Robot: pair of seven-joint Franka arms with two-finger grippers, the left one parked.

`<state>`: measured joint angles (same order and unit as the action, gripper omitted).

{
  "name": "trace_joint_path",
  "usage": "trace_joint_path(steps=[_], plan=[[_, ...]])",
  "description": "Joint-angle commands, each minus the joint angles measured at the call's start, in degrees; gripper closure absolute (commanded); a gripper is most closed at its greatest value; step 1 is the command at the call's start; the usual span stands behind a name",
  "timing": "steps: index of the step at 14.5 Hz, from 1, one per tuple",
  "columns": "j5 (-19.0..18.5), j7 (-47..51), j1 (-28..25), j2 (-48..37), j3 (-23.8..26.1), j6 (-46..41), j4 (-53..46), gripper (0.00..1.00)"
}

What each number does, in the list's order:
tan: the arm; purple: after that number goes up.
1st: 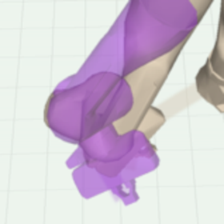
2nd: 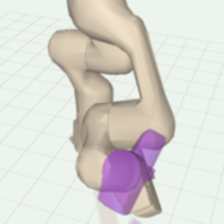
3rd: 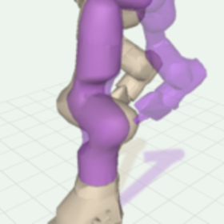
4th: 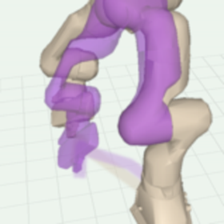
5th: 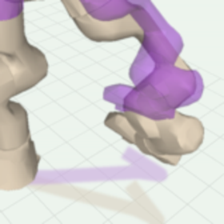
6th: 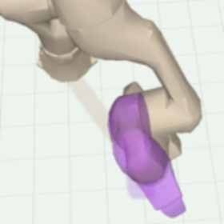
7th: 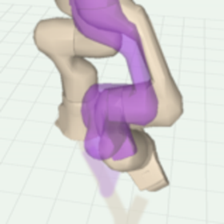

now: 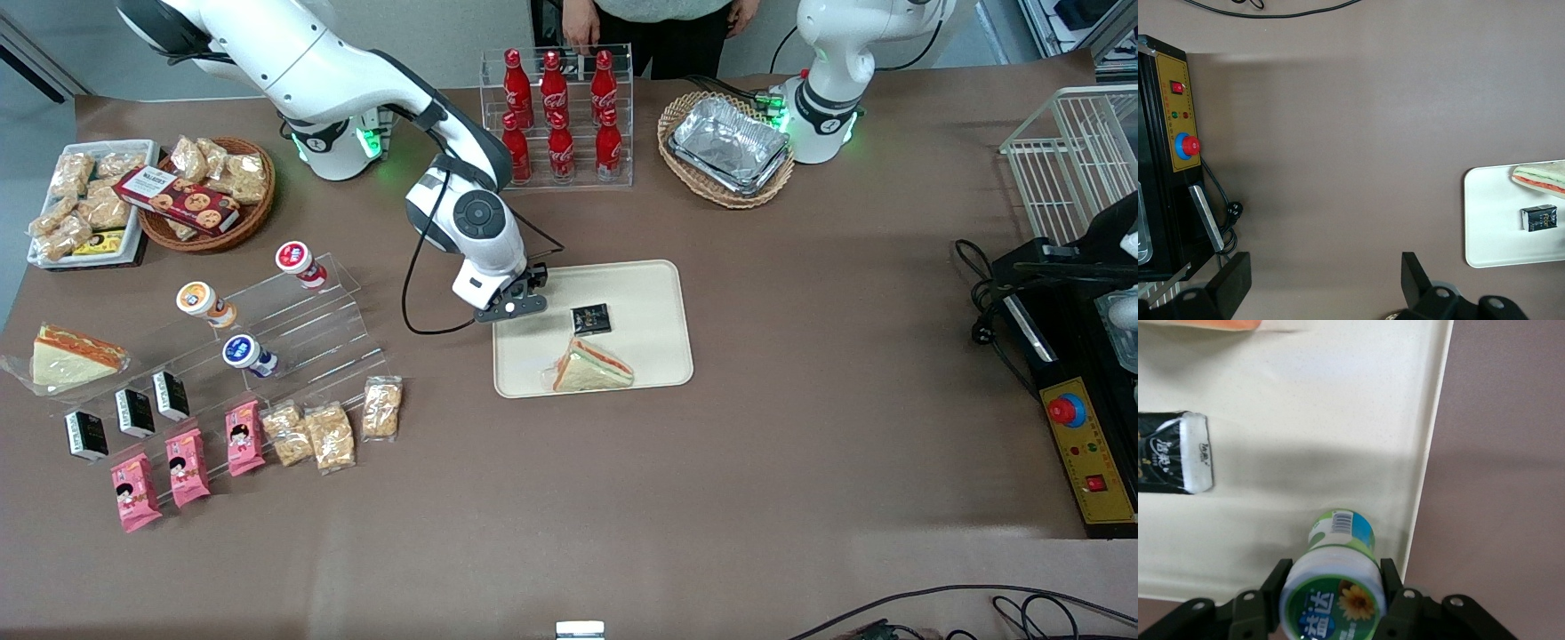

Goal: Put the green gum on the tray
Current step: 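Lower the green gum jar onto the tray and open the right gripper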

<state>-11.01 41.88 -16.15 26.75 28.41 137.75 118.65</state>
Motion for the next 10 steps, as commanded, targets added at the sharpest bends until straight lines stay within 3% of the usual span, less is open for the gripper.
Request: trace_joint_path(steps=[1, 7, 10], plan=[[-1.9, 1.7, -0.2, 1.0, -0.3, 1.4, -0.8, 0.0], [-1.9, 0.9, 0.9, -2.8, -0.3, 0.6, -0.8, 0.0], [-1.8, -1.0, 2.7, -10.4, -0.2, -6.1, -1.2, 0.0]])
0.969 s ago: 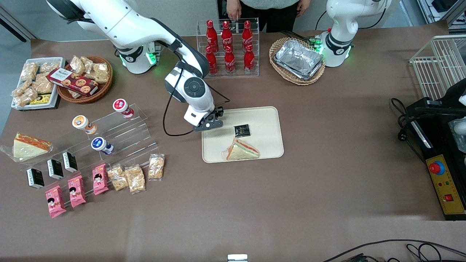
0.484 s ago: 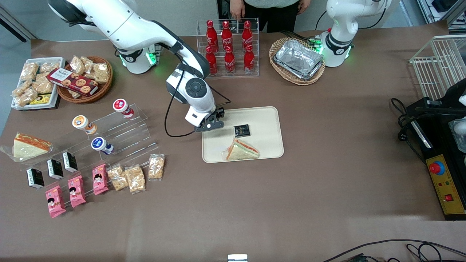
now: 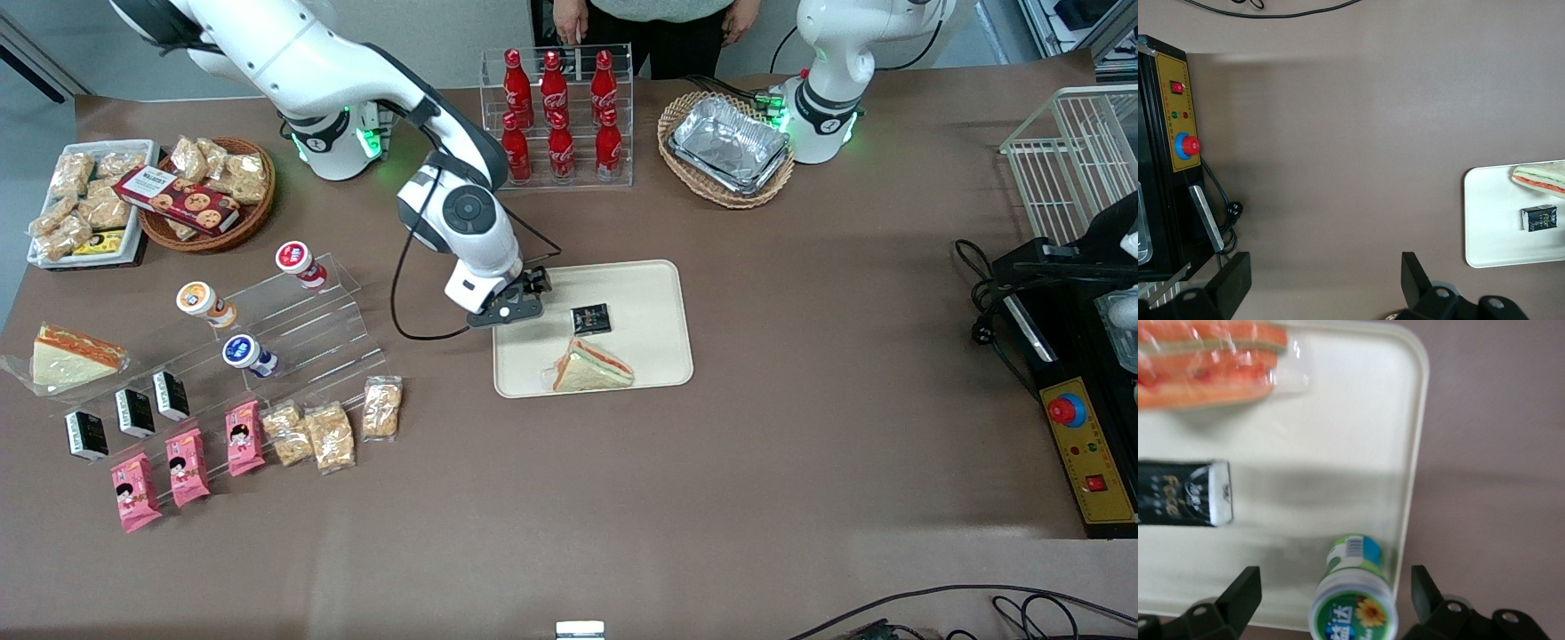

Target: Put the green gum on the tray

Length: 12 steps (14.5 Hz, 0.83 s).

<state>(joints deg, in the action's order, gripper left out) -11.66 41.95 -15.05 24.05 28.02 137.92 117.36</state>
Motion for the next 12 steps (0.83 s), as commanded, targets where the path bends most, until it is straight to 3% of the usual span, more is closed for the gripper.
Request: trace_joint_path(steps=[1, 4, 6, 8, 12], plan=[[-0.6, -2.5, 2.2, -10.5, 0.3, -9.7, -0.6, 0.0], [0.3, -2.8, 4.8, -18.3, 0.3, -17.0, -1.8, 0.0], [7.1, -7.1, 7.2, -21.3, 0.0, -23.6, -4.9, 0.0], [13.6, -13.6, 8.2, -25.3, -5.1, -26.5, -6.2, 0.0], [15.4, -27.9, 8.4, -29.6, -18.2, -30.6, -7.1, 0.0]])
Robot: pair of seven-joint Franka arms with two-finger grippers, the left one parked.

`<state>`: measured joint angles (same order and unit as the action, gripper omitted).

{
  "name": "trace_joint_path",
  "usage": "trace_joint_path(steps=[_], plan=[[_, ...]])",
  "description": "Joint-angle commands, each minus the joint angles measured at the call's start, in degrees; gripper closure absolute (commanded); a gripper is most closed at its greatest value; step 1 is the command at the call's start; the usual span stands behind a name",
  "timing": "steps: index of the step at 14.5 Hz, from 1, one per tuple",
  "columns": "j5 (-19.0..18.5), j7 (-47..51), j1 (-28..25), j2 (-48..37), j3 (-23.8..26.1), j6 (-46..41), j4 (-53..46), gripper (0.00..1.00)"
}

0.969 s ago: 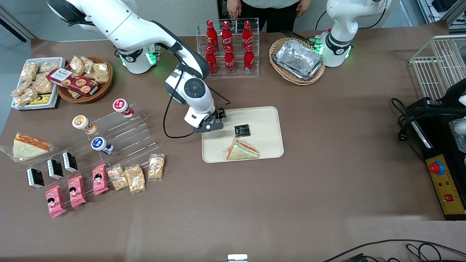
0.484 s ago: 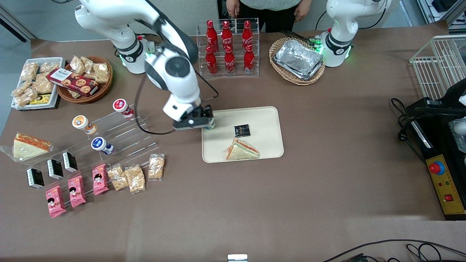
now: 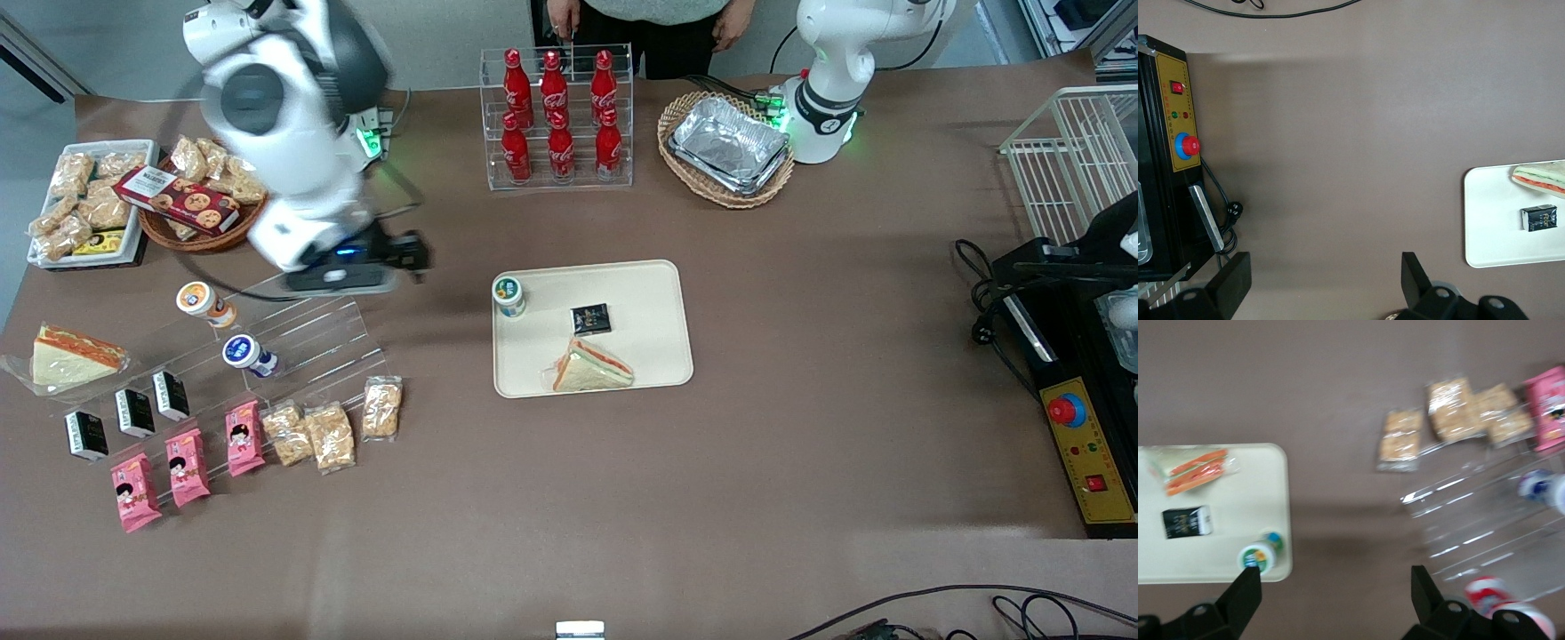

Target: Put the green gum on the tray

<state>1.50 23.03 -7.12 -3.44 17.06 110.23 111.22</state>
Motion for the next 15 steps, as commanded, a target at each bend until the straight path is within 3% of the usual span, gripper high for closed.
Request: trace_joint_path(steps=[1, 8, 11, 15], plan=[[2.2, -12.4, 0.6, -2.0, -10.9, -4.2, -2.7, 0.0], [0.7, -27.3, 3.8, 5.0, -24.7, -16.1, -20.0, 0.0], [-1.3, -27.5, 4.2, 7.5, -25.1, -20.6, -25.9, 0.0], [-2.2, -27.4, 4.3, 7.2, -25.2, -20.7, -26.1, 0.0]])
